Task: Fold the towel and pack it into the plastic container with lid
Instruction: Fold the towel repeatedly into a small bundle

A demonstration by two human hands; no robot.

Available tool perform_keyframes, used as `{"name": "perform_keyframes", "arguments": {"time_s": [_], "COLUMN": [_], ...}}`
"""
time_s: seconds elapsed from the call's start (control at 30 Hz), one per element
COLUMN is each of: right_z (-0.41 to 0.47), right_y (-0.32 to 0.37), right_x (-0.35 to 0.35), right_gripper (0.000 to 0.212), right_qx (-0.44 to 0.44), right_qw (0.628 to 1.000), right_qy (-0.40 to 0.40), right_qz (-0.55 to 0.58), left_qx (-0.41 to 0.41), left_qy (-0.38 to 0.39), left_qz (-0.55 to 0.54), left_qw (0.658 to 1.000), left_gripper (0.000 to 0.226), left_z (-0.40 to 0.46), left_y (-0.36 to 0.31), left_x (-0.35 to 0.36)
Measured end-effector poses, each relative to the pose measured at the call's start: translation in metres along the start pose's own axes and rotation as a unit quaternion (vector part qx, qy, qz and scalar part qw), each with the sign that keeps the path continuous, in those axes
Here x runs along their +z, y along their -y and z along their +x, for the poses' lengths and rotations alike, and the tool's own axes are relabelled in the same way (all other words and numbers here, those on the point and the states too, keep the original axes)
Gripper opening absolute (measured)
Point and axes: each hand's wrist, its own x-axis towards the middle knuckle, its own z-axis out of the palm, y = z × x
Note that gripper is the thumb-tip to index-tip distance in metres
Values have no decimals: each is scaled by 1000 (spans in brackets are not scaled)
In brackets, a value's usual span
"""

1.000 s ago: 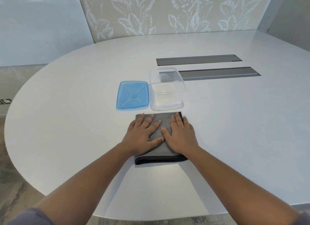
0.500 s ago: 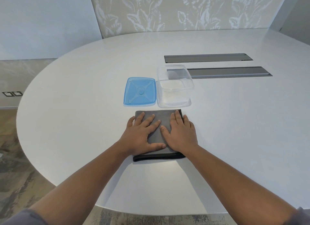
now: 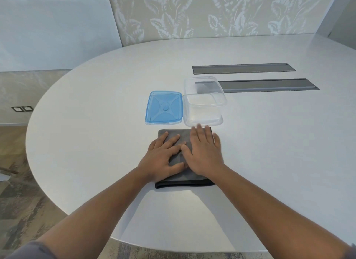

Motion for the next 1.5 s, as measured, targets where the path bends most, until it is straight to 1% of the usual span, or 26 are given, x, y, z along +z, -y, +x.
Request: {"name": "perform_keyframes", "arguments": {"time_s": [0.03,0.07,0.13,0.17,0.2,0.27,0.43,0.53,0.67,0.73,0.8,0.9,1.0,1.03,1.1,1.13,1.17,1.23,1.27,1.3,1.4,1.5], "right_z": [0,1,0,-2,-3,-6,-1,0,0,1,2,1,2,3,8,12,15,22,24,25,14,-4], "right_y": [10,21,39,44,46,44,44,44,43,43,43,43,43,44,47,50,52,58,60,62,65,63], "right_x": [-2,-3,-2,1,4,11,16,17,16,14,13,13,12,11,6,3,0,-5,-7,-8,-4,4], "right_gripper": [77,76,75,74,72,70,71,68,67,67,66,64,64,64,65,66,67,71,72,73,77,69], "right_qx": [-26,-40,-38,-28,-13,18,42,59,81,93,99,103,108,110,123,133,144,160,164,167,173,156], "right_qw": [997,986,941,924,917,917,919,910,881,872,868,868,865,863,857,853,849,840,835,829,814,806], "right_qy": [-17,-19,7,17,22,21,24,25,29,28,23,16,18,21,38,49,60,79,84,84,60,31], "right_qz": [70,162,336,382,398,398,392,409,466,480,486,485,490,492,498,502,505,513,519,526,551,571], "left_qx": [1,5,13,5,-15,-53,-78,-129,-218,-244,-279,-323,-318,-306,-265,-242,-219,-188,-186,-190,-207,-208], "left_qy": [1,0,-21,-34,-46,-57,-63,-74,-137,-170,-177,-123,-39,-7,43,57,63,58,50,42,25,14], "left_qz": [-14,-21,-27,-42,-67,-108,-113,-133,-198,-247,-301,-360,-414,-424,-422,-418,-417,-415,-413,-415,-413,-401], "left_qw": [1000,1000,999,998,997,991,988,980,946,922,894,867,852,852,866,874,880,888,890,889,887,892], "left_gripper": [74,70,65,64,62,59,54,52,66,70,74,92,108,117,133,135,129,101,87,80,78,77], "left_z": [2,4,6,6,6,3,5,6,8,10,9,10,8,7,3,1,0,0,0,0,0,2], "left_y": [1,1,3,3,3,3,3,-1,-17,-25,-31,-33,-29,-29,-29,-30,-32,-32,-33,-34,-37,-36], "left_x": [0,-1,-1,-1,0,2,4,3,-1,-3,-9,-23,-33,-35,-38,-40,-41,-42,-43,-43,-44,-44]}}
